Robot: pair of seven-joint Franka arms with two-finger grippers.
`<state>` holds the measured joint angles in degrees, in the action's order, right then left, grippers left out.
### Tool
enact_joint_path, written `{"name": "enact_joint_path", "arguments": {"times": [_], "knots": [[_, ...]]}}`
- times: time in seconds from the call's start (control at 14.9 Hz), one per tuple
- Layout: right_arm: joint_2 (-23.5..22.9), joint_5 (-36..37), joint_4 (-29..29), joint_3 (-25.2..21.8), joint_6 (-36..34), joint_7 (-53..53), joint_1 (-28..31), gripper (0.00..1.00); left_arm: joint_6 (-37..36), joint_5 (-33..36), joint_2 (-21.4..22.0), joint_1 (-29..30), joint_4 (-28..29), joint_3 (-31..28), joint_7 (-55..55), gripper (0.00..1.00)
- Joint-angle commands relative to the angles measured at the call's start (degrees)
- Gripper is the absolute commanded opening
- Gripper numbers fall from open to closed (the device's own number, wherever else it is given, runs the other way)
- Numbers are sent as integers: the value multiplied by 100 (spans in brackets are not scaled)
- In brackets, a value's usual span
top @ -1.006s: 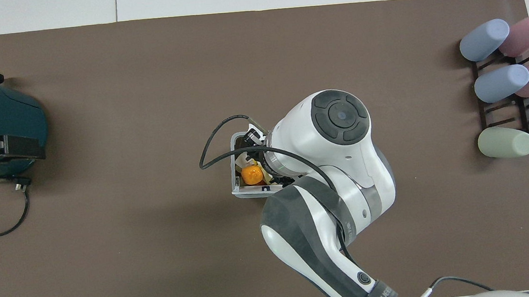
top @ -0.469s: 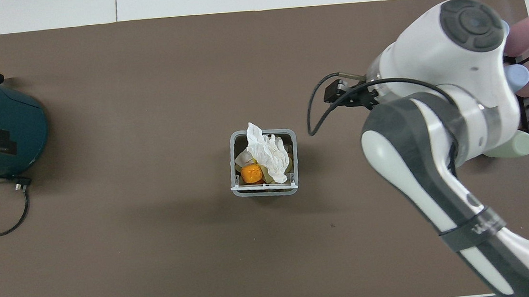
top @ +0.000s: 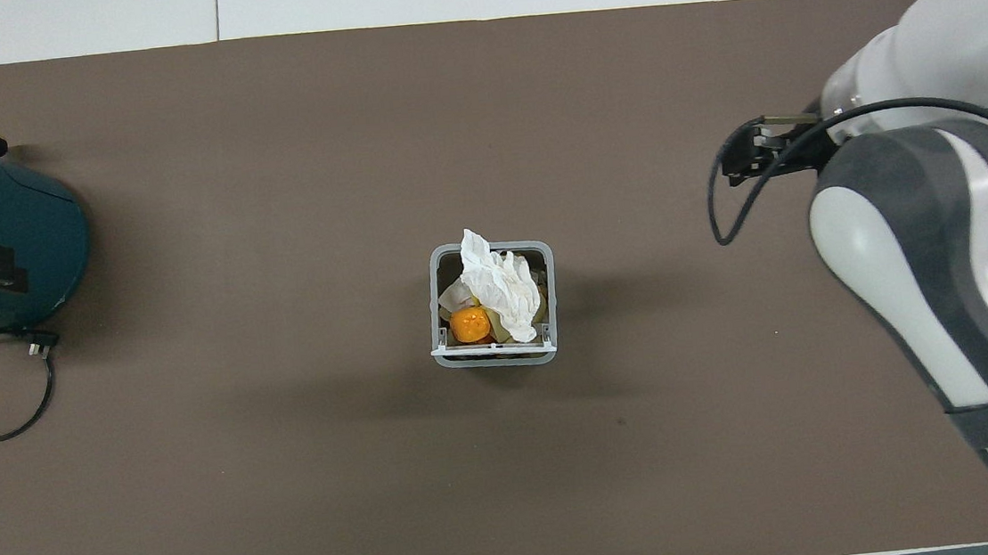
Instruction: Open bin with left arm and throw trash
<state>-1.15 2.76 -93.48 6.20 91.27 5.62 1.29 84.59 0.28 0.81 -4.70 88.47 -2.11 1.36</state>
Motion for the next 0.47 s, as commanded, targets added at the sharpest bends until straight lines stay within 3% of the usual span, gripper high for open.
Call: {"name": "enact_joint_path", "arguments": {"times": [0.0, 0.27, 0.4], "knots": [[80, 383, 216, 48, -443, -297, 82, 100, 110, 51, 130, 74, 145, 36, -65, 100], [28, 454, 215, -14, -513, -773, 371, 100, 198, -19, 130, 74, 162, 36, -57, 100], [-95, 489, 364, -180, -610, -940, 154, 100, 277, -37, 122, 74, 162, 36, -39, 100]]}}
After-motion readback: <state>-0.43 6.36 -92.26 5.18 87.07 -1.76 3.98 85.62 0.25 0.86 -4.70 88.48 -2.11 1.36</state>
